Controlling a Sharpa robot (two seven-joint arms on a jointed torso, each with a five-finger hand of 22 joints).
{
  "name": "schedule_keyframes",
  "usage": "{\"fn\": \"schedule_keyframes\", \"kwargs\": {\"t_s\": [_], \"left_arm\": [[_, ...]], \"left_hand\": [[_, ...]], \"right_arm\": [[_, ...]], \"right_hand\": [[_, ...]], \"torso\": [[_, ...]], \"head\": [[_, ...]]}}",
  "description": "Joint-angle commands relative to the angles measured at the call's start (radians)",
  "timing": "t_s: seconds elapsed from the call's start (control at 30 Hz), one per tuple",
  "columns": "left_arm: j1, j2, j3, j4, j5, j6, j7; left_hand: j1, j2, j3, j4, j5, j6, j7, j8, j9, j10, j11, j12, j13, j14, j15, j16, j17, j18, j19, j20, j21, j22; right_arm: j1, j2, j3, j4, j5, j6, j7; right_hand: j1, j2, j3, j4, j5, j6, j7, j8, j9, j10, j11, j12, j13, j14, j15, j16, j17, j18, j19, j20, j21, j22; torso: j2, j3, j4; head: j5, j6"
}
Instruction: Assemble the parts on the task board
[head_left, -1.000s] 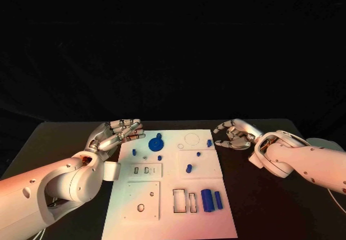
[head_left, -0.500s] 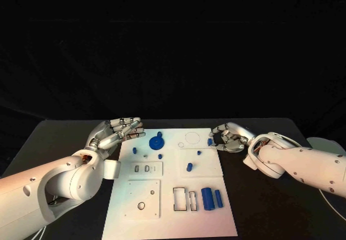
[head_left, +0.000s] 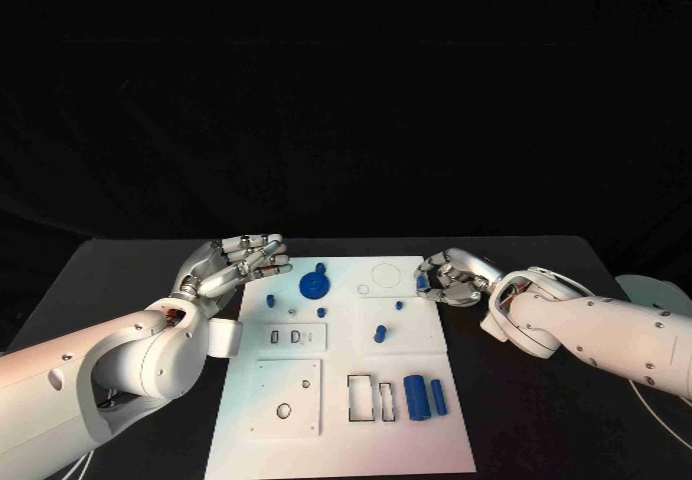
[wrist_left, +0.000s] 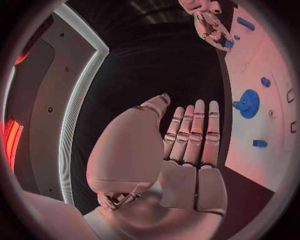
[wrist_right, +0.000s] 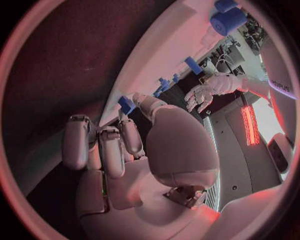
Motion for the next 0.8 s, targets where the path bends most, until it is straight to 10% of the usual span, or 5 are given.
{"fn": "schedule_keyframes", "kwargs": {"t_s": [0.03,0.8], "left_arm": [[0.001,0.0,0.001,0.002,0.002,0.017,0.008],[0.001,-0.002,0.001,0.002,0.002,0.017,0.005]], "left_hand": [[-0.004,-0.006,0.005,0.001,-0.002,0.001,0.027,-0.001,-0.001,0.005,0.001,-0.004,0.001,0.0,0.005,-0.003,0.001,0.014,0.006,0.0,-0.001,-0.001],[-0.004,-0.006,0.006,0.001,-0.002,0.002,0.027,-0.001,-0.001,0.005,0.001,-0.004,0.0,0.0,0.005,-0.004,0.001,0.014,0.006,0.0,-0.002,-0.001]], "right_arm": [[-0.003,0.003,-0.001,-0.004,-0.02,0.002,-0.015],[-0.004,0.008,-0.001,-0.007,-0.015,-0.057,0.009]], "right_hand": [[0.0,0.011,0.012,0.0,-0.011,0.018,-0.003,0.009,0.002,0.009,-0.003,0.008,0.004,0.073,0.003,-0.002,0.113,-0.006,0.0,-0.001,0.003,0.002],[-0.001,0.049,0.052,-0.011,-0.023,0.122,-0.04,0.057,0.023,0.047,-0.035,0.039,0.041,0.077,-0.023,0.002,0.129,-0.012,0.021,-0.022,0.027,0.035]], "torso": [[0.0,0.0004,-0.0012],[0.0,0.0001,-0.0014]], "head": [[0.001,-0.001],[0.0,-0.003]]}}
